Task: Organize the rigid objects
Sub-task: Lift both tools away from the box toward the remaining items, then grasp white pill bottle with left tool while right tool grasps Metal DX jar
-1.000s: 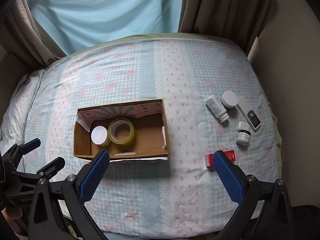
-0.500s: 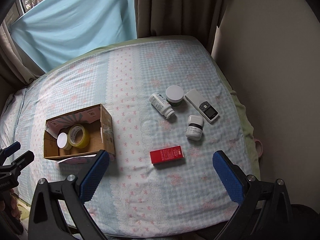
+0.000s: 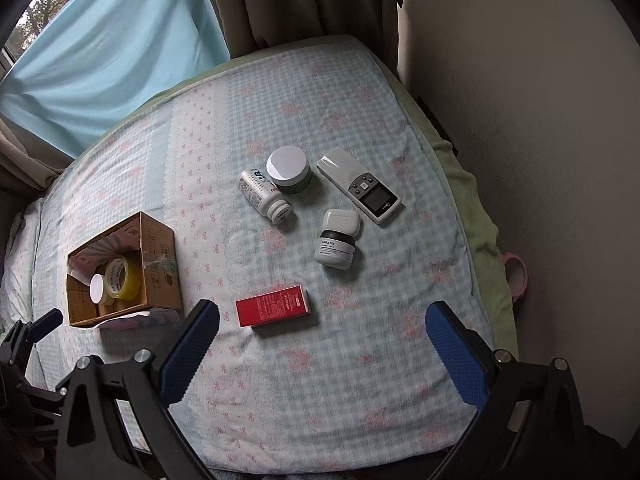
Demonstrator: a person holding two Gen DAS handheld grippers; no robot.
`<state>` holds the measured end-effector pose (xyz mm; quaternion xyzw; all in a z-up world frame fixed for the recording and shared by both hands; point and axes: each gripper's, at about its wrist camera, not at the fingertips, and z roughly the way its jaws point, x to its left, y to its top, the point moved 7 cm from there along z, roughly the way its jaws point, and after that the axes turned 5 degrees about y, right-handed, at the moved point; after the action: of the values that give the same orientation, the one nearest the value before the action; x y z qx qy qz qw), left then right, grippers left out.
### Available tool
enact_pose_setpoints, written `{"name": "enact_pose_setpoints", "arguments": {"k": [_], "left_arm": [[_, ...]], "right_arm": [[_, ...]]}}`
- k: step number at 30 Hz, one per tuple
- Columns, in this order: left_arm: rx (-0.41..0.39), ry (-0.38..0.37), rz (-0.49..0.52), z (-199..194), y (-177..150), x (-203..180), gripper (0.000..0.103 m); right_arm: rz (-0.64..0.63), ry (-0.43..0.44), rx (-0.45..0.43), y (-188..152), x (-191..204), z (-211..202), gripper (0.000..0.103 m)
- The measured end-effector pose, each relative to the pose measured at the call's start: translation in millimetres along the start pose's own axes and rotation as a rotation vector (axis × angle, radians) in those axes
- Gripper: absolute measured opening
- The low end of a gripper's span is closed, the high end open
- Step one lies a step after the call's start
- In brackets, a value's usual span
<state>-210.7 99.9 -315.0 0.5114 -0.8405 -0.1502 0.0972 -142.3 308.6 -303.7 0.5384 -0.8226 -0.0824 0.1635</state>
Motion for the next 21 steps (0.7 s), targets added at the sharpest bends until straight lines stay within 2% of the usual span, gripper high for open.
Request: {"name": "enact_pose_setpoints", "arguments": {"k": [5,11,21], "left_arm": [[0.061,-0.041,-0.040,35,15,-15,0.103],[0.102,-0.061,-0.075,83,53,-28,0.103],[0.185,-0.063,-0.201,185,125,-17,0.103]], "right_arm": [[0.013,0.013,0.033,16,-19,28,0.103],[0.056,0.045,0.090,28,-36,68,0.103],[0.134,0.070,0.197,27,-59,146,0.103]]}}
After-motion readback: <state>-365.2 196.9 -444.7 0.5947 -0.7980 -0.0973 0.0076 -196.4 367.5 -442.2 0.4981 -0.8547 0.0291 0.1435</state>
